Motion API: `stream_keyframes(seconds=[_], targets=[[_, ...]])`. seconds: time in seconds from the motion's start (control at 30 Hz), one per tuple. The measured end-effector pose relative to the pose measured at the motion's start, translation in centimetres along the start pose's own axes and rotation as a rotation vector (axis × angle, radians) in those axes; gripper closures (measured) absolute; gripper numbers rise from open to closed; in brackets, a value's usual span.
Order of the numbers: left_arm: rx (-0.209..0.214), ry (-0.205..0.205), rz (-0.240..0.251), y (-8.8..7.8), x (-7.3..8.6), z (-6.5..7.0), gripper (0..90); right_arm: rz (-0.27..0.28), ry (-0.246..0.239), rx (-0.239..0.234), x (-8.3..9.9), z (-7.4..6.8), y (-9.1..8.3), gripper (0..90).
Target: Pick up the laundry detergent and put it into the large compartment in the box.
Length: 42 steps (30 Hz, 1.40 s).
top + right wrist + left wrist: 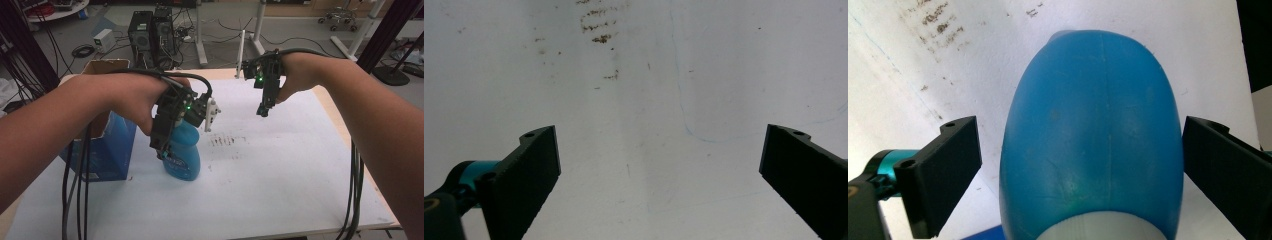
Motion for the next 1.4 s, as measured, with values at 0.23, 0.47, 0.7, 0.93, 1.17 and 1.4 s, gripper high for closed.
stream_keyframes(seconds=[0.23, 0.47, 0.7, 0.93, 1.17, 1.4], targets=[[0.003, 0.000, -0.005, 0.01, 0.08, 0.06, 17.0, 0.002, -0.001, 0.000, 0.00, 0.03, 0.00, 1.9], [-0.009, -0.002, -0.010, -0.09, 0.18, 0.19, 22.6, 0.003, 0.006, 0.002, -0.08, 0.06, 0.04, 1.9], [-0.015, -0.006, 0.000, -0.12, 0.10, 0.32, 25.6, -0.001, -0.001, 0.000, -0.09, 0.16, 0.12, 2.0], [-0.012, 0.002, -0.006, -0.04, 0.04, 0.31, 29.7, -0.001, -0.001, 0.001, -0.10, 0.25, 0.28, 1.9], [-0.018, 0.006, -0.015, -0.04, 0.05, 0.26, 31.4, -0.004, 0.004, 0.000, -0.12, 0.25, 0.33, 2.0], [-0.026, 0.006, -0.016, -0.03, 0.03, 0.27, 33.2, -0.008, -0.003, 0.000, -0.14, 0.32, 0.40, 2.0]])
Point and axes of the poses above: each handheld gripper's, and its own axes: y roughly forward along the jaws, x roughly out of its underside, z roughly to its right, the point moved 4 cm from there along y, roughly forward along the jaws, and after that the axes turned 1 degree about -x, right-handed, at the moved point
